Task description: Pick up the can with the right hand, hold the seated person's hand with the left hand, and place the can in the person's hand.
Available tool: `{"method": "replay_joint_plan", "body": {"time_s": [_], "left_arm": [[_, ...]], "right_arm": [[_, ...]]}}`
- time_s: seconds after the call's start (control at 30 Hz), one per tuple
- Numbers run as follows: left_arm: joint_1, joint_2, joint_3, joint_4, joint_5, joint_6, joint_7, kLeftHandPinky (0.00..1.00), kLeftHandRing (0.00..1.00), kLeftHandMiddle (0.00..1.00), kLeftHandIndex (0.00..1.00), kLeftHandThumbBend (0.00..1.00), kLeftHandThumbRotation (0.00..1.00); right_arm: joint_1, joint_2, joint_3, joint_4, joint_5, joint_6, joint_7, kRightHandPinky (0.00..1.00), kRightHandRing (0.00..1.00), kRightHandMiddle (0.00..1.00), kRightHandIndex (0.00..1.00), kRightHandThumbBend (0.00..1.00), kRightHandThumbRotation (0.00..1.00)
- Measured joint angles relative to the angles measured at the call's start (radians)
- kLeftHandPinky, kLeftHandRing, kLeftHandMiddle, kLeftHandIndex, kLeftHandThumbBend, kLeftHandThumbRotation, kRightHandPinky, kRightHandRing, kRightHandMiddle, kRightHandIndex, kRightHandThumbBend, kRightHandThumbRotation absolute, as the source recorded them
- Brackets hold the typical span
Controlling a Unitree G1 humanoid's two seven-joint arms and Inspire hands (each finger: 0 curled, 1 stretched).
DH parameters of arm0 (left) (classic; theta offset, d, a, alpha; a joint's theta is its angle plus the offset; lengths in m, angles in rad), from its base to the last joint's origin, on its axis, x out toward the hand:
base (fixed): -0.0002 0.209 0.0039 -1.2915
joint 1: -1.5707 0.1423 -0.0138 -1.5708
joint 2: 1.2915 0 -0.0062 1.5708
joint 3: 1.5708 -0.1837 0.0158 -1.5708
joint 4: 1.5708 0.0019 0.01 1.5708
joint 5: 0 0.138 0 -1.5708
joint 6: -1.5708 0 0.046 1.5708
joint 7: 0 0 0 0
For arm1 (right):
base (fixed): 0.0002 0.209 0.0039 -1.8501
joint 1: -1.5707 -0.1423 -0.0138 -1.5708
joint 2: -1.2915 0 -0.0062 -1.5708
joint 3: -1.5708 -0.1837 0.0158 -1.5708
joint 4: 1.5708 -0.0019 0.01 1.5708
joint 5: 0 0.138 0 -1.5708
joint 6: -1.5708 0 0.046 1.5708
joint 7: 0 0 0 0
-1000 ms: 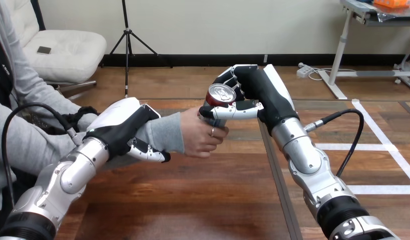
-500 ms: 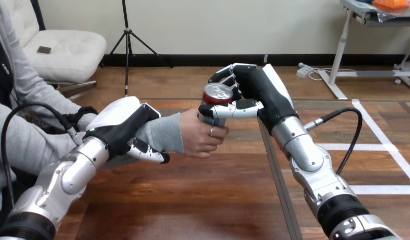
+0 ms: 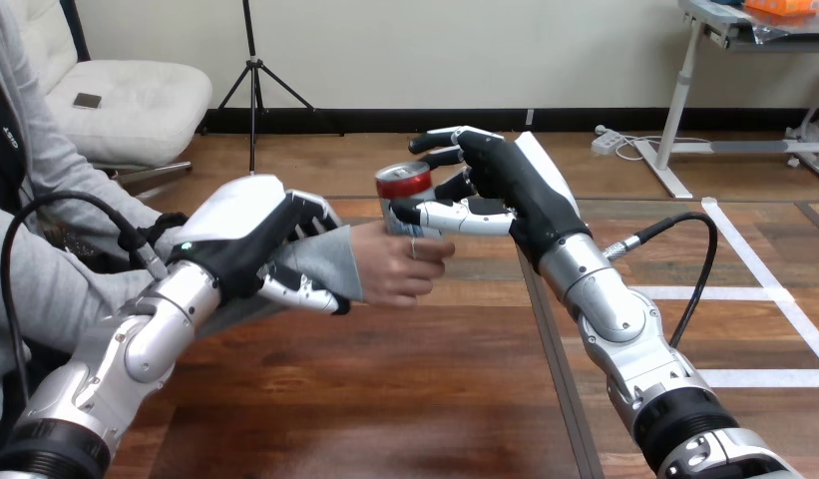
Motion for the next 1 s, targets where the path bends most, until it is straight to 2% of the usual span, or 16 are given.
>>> {"method": "replay_joint_plan", "body": {"time_s": [0.57, 0.83, 1.0], "left_arm": [[0.002, -0.002, 0.006, -0.049, -0.02, -0.009, 0.031, 0.62, 0.73, 0.76, 0.75, 0.85, 0.51], [0.023, -0.013, 0.033, -0.05, -0.099, -0.047, 0.044, 0.65, 0.78, 0.8, 0.78, 0.93, 0.57], [0.055, -0.027, 0.062, -0.048, -0.183, -0.087, 0.041, 0.67, 0.8, 0.83, 0.81, 0.95, 0.61]], "right_arm": [[0.0, 0.01, 0.005, -0.017, -0.003, -0.018, 0.018, 0.7, 0.78, 0.81, 0.82, 1.0, 0.96], [0.006, 0.009, 0.005, -0.02, -0.001, -0.034, 0.019, 0.74, 0.82, 0.83, 0.83, 1.0, 1.0], [0.023, 0.007, -0.001, -0.022, 0.01, -0.06, 0.026, 0.76, 0.83, 0.84, 0.84, 1.0, 1.0]]}}
